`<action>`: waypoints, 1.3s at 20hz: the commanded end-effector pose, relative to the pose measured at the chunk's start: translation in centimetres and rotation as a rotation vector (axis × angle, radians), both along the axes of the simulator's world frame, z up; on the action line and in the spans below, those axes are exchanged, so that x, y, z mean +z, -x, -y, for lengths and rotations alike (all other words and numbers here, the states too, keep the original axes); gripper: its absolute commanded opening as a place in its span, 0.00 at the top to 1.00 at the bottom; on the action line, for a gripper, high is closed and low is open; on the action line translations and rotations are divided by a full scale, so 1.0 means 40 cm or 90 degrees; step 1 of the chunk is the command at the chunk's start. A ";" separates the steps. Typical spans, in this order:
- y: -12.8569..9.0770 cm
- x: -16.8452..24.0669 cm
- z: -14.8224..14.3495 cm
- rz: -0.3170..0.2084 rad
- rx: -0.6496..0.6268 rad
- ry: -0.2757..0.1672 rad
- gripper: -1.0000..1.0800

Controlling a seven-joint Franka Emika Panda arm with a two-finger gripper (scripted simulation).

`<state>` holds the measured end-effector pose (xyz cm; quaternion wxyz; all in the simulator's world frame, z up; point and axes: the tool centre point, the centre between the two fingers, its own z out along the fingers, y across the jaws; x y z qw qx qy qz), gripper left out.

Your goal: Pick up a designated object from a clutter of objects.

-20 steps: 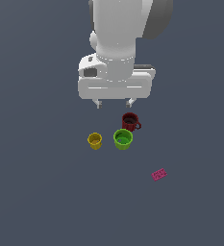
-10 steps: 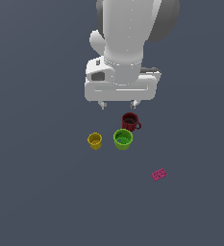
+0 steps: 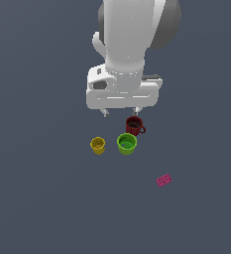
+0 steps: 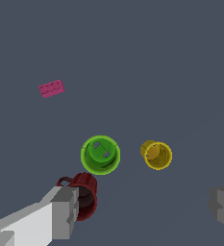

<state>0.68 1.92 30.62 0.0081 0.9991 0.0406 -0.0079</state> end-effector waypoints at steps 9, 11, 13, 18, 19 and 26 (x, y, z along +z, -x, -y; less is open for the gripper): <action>-0.009 -0.150 0.070 0.001 0.073 -0.008 0.04; -0.008 -0.192 0.090 0.002 0.093 -0.010 0.04; -0.004 -0.235 0.111 0.002 0.115 -0.011 0.04; 0.013 -0.341 0.164 0.004 0.167 -0.014 0.04; 0.018 -0.360 0.174 0.005 0.177 -0.014 0.04; 0.052 -0.465 0.227 0.007 0.232 -0.014 0.04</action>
